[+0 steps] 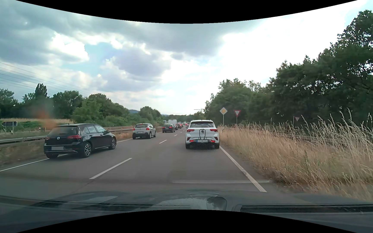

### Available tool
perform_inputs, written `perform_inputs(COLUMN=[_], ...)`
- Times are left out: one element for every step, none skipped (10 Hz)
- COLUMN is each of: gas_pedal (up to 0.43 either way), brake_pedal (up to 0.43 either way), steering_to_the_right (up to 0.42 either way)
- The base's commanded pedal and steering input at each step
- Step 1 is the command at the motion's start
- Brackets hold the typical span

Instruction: Follow the waypoints while adhering to traffic rules and regulations

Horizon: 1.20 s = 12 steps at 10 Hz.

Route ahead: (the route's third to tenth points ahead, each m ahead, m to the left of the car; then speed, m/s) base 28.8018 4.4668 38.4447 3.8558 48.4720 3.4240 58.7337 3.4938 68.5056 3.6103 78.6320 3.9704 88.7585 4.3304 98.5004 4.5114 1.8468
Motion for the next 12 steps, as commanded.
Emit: perform_inputs(gas_pedal=[0.000, 0.000, 0.000, 0.000, 0.000, 0.000, 0.000, 0.000, 0.000, 0.000, 0.000, 0.000], brake_pedal=[0.067, 0.067, 0.067, 0.067, 0.067, 0.067, 0.067, 0.067, 0.067, 0.067, 0.073, 0.067], steering_to_the_right=[-0.009, -0.009, -0.010, -0.010, -0.010, -0.010, -0.010, -0.010, -0.010, -0.010, -0.010, -0.010])
